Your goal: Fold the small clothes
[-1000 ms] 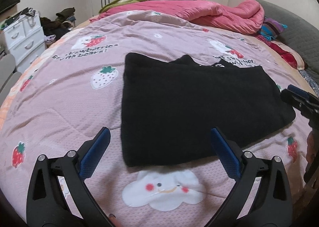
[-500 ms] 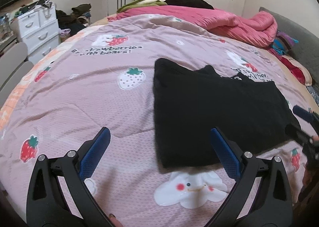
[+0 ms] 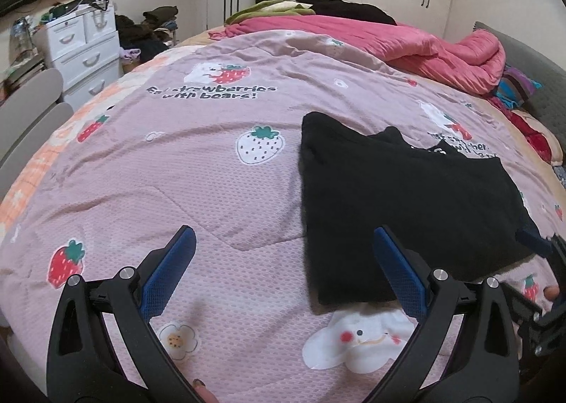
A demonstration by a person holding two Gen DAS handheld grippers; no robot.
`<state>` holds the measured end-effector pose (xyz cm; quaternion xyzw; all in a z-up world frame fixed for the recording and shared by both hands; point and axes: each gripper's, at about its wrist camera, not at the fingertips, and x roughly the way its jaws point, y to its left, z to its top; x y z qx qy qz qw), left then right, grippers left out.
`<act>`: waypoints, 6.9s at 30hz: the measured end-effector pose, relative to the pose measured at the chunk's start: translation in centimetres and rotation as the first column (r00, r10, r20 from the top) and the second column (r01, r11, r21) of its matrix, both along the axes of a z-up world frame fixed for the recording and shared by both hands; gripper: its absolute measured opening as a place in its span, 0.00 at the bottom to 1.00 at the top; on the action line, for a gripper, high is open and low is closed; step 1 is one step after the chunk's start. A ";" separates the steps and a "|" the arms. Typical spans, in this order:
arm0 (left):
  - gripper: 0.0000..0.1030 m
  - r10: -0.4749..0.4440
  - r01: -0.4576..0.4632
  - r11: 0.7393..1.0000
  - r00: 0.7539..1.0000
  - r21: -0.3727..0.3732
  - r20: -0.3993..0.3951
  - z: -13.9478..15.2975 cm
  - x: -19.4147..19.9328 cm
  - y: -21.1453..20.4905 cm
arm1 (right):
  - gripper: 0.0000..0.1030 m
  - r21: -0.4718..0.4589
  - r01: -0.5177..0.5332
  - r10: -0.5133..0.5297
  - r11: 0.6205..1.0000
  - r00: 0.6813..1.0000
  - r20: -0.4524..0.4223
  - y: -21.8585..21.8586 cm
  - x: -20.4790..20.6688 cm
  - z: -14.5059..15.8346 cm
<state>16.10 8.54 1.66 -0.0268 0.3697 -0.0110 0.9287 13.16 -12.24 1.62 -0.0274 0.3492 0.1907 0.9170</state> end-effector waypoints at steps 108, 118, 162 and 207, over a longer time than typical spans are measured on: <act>0.81 -0.354 0.351 0.935 0.929 -0.044 -0.111 -3.7 8.4 -24.9 | 0.22 0.358 0.330 -0.204 0.874 0.916 -0.346 -22.9 7.5 -4.9; 0.82 -0.396 0.396 0.918 0.911 -0.027 -0.110 -3.4 7.5 -26.8 | 0.19 0.216 0.311 -0.260 0.926 0.936 -0.236 -23.5 7.3 -4.2; 0.91 -0.416 0.414 0.899 0.909 -0.142 0.016 -2.9 -9.0 -18.3 | 0.96 0.099 0.457 -0.463 0.884 0.885 0.049 -17.7 -14.2 -1.0; 0.91 -0.346 0.345 0.937 0.938 -0.051 -0.004 -4.6 -11.3 -17.0 | 0.96 -0.001 0.502 -0.502 0.865 0.865 -0.016 -16.7 -14.6 -3.6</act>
